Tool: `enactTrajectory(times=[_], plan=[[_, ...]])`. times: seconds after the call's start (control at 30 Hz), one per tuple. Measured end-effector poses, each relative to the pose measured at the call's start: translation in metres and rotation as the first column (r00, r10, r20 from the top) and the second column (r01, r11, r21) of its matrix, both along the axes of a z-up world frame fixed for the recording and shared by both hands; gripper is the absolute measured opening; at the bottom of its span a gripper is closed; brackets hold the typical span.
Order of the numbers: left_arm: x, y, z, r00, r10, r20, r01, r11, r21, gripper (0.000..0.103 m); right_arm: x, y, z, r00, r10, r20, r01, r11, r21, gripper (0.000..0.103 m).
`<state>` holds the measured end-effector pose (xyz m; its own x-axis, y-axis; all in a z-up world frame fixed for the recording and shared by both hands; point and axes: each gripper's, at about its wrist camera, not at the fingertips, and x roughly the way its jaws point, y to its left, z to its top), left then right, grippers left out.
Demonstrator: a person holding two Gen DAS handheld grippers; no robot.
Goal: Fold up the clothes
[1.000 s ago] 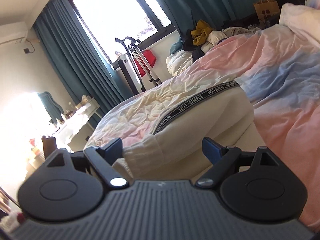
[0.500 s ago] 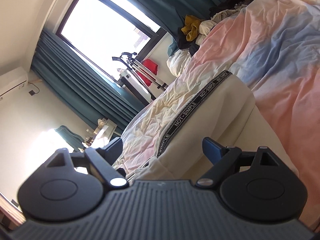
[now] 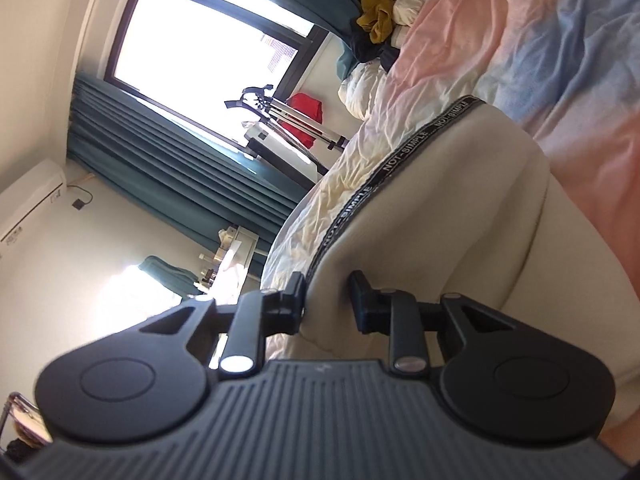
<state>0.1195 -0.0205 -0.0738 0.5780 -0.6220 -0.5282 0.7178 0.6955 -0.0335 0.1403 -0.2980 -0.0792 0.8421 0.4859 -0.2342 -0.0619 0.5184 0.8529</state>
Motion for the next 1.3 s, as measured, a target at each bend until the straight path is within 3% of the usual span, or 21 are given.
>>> enactTrajectory(times=[0.03, 0.1, 0.17, 0.3, 0.4, 0.47, 0.67, 0.73, 0.83, 0.9, 1.03, 1.13, 1.3], plan=[[0.005, 0.001, -0.002, 0.999, 0.022, -0.027, -0.022, 0.999, -0.028, 0.057, 0.006, 0.003, 0.003, 1.0, 0.006, 0.011, -0.006, 1.0, -0.017, 0.028], [0.012, 0.007, -0.001, 0.996, 0.056, -0.074, -0.062, 0.994, -0.086, 0.047, 0.022, 0.007, 0.004, 1.0, 0.02, 0.016, -0.02, 0.999, -0.029, 0.028], [0.018, 0.017, 0.004, 0.99, 0.063, -0.126, -0.082, 0.985, -0.15, 0.016, 0.037, 0.009, 0.004, 0.999, 0.031, 0.02, -0.03, 0.999, -0.025, 0.028], [0.029, 0.043, 0.017, 0.957, 0.078, -0.279, -0.17, 0.93, -0.326, 0.015, 0.068, 0.013, 0.004, 0.998, 0.053, 0.027, -0.053, 0.998, -0.018, 0.029], [0.036, 0.065, 0.016, 0.893, 0.095, -0.44, -0.3, 0.854, -0.425, 0.015, 0.082, 0.024, 0.008, 0.994, 0.105, 0.038, -0.104, 0.994, -0.035, 0.029], [0.041, 0.075, 0.01, 0.86, 0.118, -0.496, -0.362, 0.828, -0.429, 0.015, 0.091, 0.039, 0.011, 0.989, 0.144, 0.038, -0.14, 0.987, -0.084, 0.03], [0.056, 0.098, -0.013, 0.766, 0.188, -0.615, -0.505, 0.769, -0.392, 0.015, 0.119, 0.085, -0.006, 0.983, 0.167, -0.078, -0.183, 0.945, -0.27, 0.03], [0.06, 0.103, -0.019, 0.74, 0.207, -0.641, -0.537, 0.756, -0.376, 0.021, 0.122, 0.094, -0.015, 0.982, 0.163, -0.097, -0.185, 0.929, -0.321, 0.03], [0.062, 0.099, -0.015, 0.771, 0.208, -0.602, -0.499, 0.785, -0.367, 0.028, 0.117, 0.093, -0.01, 0.984, 0.149, -0.097, -0.174, 0.923, -0.344, 0.029], [0.06, 0.096, -0.011, 0.797, 0.202, -0.57, -0.469, 0.802, -0.371, 0.036, 0.113, 0.09, -0.003, 0.986, 0.137, -0.097, -0.163, 0.926, -0.341, 0.034], [0.048, 0.083, 0.003, 0.858, 0.243, -0.452, -0.42, 0.839, -0.346, 0.058, 0.1, 0.075, 0.017, 0.993, 0.111, -0.036, -0.117, 0.95, -0.289, 0.081], [0.043, 0.078, 0.011, 0.881, 0.281, -0.381, -0.415, 0.845, -0.336, 0.061, 0.084, 0.064, 0.027, 0.997, 0.081, -0.016, -0.082, 0.955, -0.284, 0.083], [0.065, 0.072, 0.015, 0.872, 0.292, -0.392, -0.439, 0.819, -0.368, 0.059, 0.059, 0.056, 0.031, 0.998, 0.032, -0.059, -0.051, 0.933, -0.357, 0.081]])
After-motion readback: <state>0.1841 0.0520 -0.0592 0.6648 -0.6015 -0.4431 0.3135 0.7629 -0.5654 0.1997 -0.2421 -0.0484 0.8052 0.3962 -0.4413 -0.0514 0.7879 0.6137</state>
